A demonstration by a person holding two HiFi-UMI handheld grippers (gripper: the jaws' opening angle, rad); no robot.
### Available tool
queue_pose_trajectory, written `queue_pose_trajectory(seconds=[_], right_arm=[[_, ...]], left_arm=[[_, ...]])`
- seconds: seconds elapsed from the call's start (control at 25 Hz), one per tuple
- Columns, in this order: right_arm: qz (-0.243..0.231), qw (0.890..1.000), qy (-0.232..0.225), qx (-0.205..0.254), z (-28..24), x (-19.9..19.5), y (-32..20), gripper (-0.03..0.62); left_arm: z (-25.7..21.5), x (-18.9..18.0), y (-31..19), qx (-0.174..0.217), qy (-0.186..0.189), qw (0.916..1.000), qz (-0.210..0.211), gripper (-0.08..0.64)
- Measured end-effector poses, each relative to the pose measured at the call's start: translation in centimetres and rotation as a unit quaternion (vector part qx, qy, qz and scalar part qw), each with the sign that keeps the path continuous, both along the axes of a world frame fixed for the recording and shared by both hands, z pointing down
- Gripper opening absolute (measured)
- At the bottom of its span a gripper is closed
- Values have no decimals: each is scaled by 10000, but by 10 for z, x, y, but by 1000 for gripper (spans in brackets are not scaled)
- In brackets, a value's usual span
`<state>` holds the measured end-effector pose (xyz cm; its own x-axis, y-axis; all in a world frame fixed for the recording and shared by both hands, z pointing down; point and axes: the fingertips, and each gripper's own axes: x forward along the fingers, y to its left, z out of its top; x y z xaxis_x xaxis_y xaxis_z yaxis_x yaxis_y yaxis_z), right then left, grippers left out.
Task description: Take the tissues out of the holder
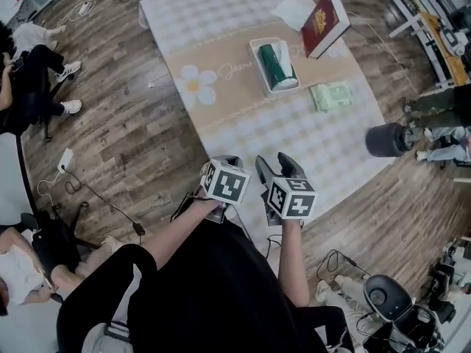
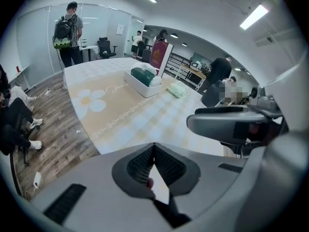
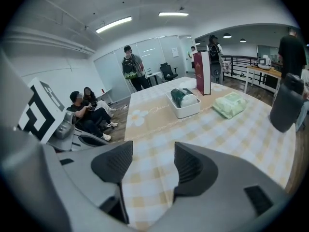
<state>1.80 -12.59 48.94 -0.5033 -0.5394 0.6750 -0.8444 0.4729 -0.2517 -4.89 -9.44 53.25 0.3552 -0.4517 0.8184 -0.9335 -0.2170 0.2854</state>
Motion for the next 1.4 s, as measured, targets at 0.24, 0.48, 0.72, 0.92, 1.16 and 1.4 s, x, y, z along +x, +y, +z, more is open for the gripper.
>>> queue_pose_trajectory(seconds=[0.24,0.48,0.72,0.92,1.16,1.4], right_arm=[[170,9992,348,-7,10,-6,-67,276],[263,9968,737,189,9,-10,-145,299],[72,9923,1200,307,30,-9,-234,332],[-91,9840,1739,376,49,-12,-287,358],[-444,9693,2407,223,74,-19,-321,373],[-600,9624,2646,-106,95,-14,-334,349]], left_arm=[[14,-5,-47,-169,154,9994,246,6],[26,-17,-78,-380,283,9978,454,6],[52,-27,-111,-662,304,9961,492,7],[63,-41,-125,-831,375,9950,408,6],[73,-60,-133,-1011,443,9936,239,7],[79,-73,-139,-1111,470,9927,45,7]])
